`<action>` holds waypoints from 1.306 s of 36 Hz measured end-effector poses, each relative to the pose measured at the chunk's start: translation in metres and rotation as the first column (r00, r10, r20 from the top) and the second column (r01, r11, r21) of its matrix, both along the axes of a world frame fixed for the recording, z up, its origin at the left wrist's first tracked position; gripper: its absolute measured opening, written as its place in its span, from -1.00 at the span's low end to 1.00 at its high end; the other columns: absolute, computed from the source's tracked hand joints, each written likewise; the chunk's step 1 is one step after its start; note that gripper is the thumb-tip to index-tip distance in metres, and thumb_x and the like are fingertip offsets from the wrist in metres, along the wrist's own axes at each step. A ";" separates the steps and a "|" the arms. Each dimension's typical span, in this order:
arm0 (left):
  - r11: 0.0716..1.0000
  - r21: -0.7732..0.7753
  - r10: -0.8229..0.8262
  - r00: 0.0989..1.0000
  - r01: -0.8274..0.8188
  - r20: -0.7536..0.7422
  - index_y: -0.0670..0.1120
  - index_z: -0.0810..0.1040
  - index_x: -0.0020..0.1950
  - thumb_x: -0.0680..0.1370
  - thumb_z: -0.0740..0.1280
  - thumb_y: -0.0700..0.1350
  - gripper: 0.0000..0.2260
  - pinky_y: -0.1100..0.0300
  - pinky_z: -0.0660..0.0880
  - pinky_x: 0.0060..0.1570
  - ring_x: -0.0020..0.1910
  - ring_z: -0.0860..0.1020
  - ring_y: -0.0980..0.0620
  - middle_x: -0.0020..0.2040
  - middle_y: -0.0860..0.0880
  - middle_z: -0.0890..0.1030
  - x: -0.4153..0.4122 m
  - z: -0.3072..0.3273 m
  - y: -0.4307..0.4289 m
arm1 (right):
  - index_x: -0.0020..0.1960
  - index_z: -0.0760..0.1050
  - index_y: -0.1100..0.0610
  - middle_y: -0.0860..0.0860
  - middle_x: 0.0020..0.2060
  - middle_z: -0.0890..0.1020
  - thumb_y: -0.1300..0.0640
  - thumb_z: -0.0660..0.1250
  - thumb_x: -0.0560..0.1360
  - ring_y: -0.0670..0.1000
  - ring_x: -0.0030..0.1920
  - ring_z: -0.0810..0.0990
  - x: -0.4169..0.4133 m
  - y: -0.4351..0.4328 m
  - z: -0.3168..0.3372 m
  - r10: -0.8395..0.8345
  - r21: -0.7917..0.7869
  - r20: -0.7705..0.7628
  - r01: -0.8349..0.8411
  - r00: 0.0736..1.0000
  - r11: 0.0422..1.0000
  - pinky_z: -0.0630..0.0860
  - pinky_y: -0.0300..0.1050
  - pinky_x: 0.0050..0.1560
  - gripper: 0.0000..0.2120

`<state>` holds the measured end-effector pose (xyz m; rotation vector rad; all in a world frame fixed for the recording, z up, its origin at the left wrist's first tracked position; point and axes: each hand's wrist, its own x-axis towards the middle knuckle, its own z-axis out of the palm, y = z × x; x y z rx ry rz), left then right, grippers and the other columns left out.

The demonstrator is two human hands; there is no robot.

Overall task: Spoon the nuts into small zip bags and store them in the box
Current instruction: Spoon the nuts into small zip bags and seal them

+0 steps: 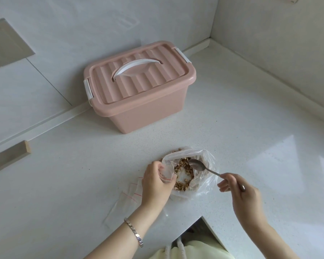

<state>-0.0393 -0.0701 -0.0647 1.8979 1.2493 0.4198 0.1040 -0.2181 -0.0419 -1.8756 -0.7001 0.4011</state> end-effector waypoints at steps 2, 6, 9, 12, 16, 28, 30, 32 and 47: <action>1.000 0.004 0.022 1.000 -0.022 -0.018 0.00 0.35 -0.07 0.39 0.47 -0.05 -0.70 0.00 0.47 0.03 -0.07 0.46 0.05 -0.11 0.13 0.41 -0.001 -0.001 0.001 | -0.10 0.53 -0.08 -0.25 -0.22 0.64 -0.42 0.04 0.40 -0.22 -0.26 0.62 0.004 0.002 -0.010 0.022 -0.039 -0.028 -0.023 0.999 0.999 0.48 -0.48 -0.22 -0.51; 0.999 -0.035 0.018 0.996 -0.021 -0.085 0.02 0.34 -0.07 0.41 0.45 -0.03 -0.71 0.02 0.46 0.05 -0.05 0.45 0.06 -0.10 0.13 0.41 -0.003 -0.002 0.000 | -0.03 0.54 -0.05 -0.19 -0.32 0.65 -0.30 0.09 0.43 -0.27 -0.19 0.61 0.007 0.011 -0.027 0.103 -0.111 -0.061 -0.110 0.993 0.988 0.49 -0.47 -0.14 -0.59; 0.998 -0.070 -0.013 0.993 0.005 -0.118 0.00 0.35 -0.05 0.43 0.43 -0.01 -0.72 0.07 0.47 0.01 -0.09 0.46 0.08 -0.08 0.11 0.43 -0.003 -0.005 -0.001 | 0.01 0.53 0.02 -0.18 -0.24 0.64 -0.04 0.15 0.48 -0.25 -0.17 0.61 0.008 0.015 -0.036 0.153 -0.158 -0.086 -0.165 0.984 0.973 0.53 -0.40 -0.11 -0.75; 0.995 -0.089 -0.044 0.990 0.032 -0.133 -0.02 0.35 -0.03 0.45 0.41 -0.02 -0.74 0.29 0.41 -0.18 -0.21 0.44 0.22 -0.12 0.13 0.44 -0.002 -0.007 -0.001 | -0.03 0.53 -0.04 -0.11 -0.26 0.66 0.11 0.19 0.53 -0.19 -0.20 0.63 0.008 0.015 -0.037 0.154 -0.153 -0.143 -0.175 0.978 0.973 0.54 -0.38 -0.13 -0.85; 0.991 -0.124 -0.063 0.991 0.047 -0.122 -0.05 0.35 -0.02 0.47 0.39 -0.04 -0.76 0.46 0.34 -0.39 -0.28 0.43 0.26 -0.15 0.12 0.45 -0.001 -0.008 -0.001 | -0.10 0.55 -0.04 0.01 -0.34 0.67 0.08 0.18 0.50 -0.07 -0.28 0.65 0.007 0.012 -0.034 0.115 -0.112 -0.270 -0.150 0.956 0.982 0.59 -0.26 -0.18 -0.83; 0.985 -0.161 -0.089 0.987 0.066 -0.134 -0.03 0.33 -0.01 0.48 0.37 -0.03 -0.76 0.47 0.33 -0.45 -0.30 0.45 0.25 -0.16 0.12 0.46 0.002 -0.008 -0.001 | -0.06 0.55 0.24 0.16 -0.34 0.67 0.14 0.10 0.59 0.10 -0.29 0.67 -0.008 0.012 -0.032 -0.036 -0.143 -0.596 -0.062 0.802 0.988 0.62 -0.15 -0.25 -0.71; 0.983 -0.173 -0.081 0.990 0.060 -0.117 -0.04 0.33 -0.02 0.48 0.38 -0.04 -0.76 0.50 0.34 -0.41 -0.30 0.45 0.25 -0.18 0.13 0.45 0.001 -0.008 -0.002 | -0.08 0.55 0.25 0.19 -0.34 0.67 0.11 0.10 0.60 0.10 -0.32 0.67 -0.008 0.011 -0.031 -0.111 -0.149 -0.672 0.013 0.732 0.989 0.62 -0.15 -0.29 -0.69; 0.984 -0.171 -0.069 0.993 0.052 -0.096 -0.05 0.34 -0.02 0.47 0.39 -0.06 -0.76 0.53 0.33 -0.37 -0.28 0.45 0.25 -0.17 0.12 0.45 0.000 -0.007 -0.002 | -0.07 0.54 0.27 0.20 -0.34 0.66 0.09 0.11 0.60 0.09 -0.34 0.66 -0.007 0.009 -0.030 -0.164 -0.158 -0.726 0.070 0.668 0.985 0.62 -0.16 -0.32 -0.68; 0.999 0.041 -0.035 0.999 0.034 0.018 0.01 0.33 -0.04 0.39 0.47 -0.10 -0.68 -0.02 0.49 0.01 -0.03 0.45 0.02 -0.12 0.20 0.33 0.008 -0.004 -0.007 | -0.05 0.52 0.28 0.17 -0.40 0.64 0.05 0.06 0.60 0.04 -0.39 0.63 -0.007 -0.003 0.010 -0.087 0.079 -0.771 0.229 0.631 0.970 0.61 -0.18 -0.32 -0.63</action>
